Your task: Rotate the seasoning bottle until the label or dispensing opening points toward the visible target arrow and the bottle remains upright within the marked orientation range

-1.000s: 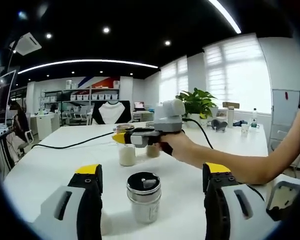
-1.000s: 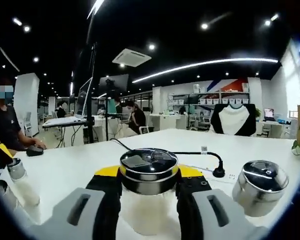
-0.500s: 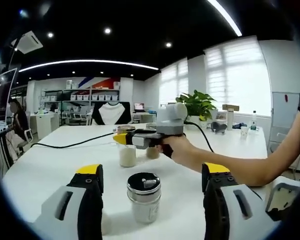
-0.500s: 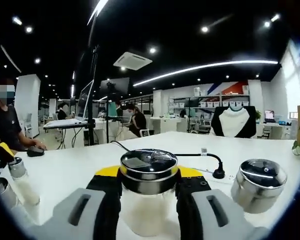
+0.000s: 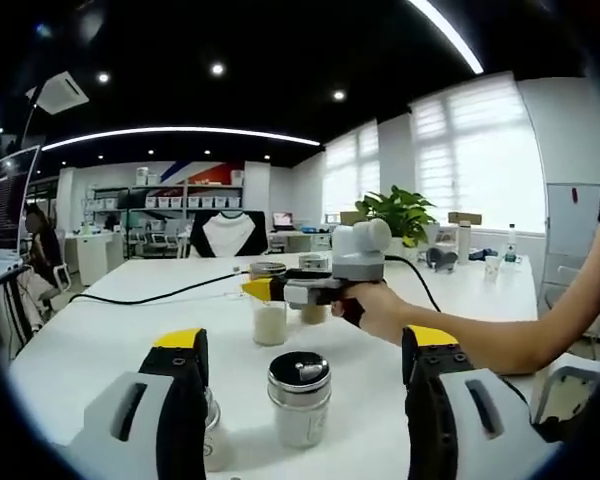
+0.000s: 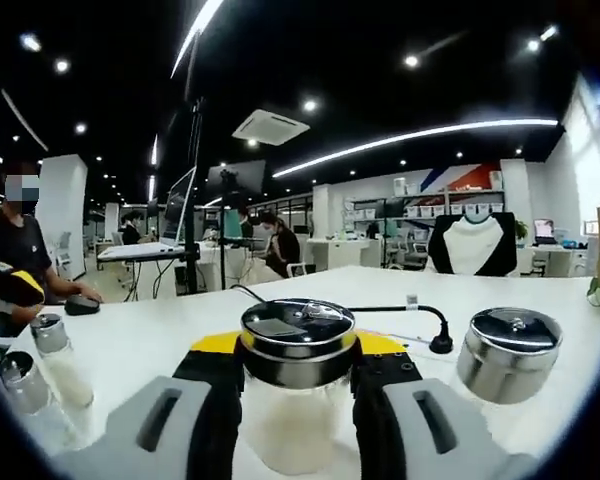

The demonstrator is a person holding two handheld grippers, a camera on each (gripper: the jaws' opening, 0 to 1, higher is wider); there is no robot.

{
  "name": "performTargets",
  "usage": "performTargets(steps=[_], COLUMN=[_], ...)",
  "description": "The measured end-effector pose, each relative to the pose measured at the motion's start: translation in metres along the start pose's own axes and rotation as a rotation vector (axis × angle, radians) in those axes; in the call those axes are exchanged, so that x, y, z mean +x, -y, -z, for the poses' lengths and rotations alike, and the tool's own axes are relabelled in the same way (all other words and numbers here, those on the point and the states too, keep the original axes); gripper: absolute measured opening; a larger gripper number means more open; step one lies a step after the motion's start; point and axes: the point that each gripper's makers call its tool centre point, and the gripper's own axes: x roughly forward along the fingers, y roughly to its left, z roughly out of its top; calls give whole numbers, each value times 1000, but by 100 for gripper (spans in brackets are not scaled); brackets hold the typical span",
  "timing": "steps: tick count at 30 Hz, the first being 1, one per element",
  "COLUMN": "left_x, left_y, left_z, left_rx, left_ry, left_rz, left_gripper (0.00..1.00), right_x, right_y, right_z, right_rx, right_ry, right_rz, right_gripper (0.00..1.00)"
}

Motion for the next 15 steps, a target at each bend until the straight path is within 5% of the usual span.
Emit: performTargets(steps=[15], left_x=[1], left_y=[10], left_z=[-2], left_rx=[10], left_ry=[1], left_rz=[18], left_gripper=[84], right_x=[-34], right_y=[-8], right_z=[-5], right_rx=[-13], right_ry=[-6], right_rz=[-8], right_gripper=[39])
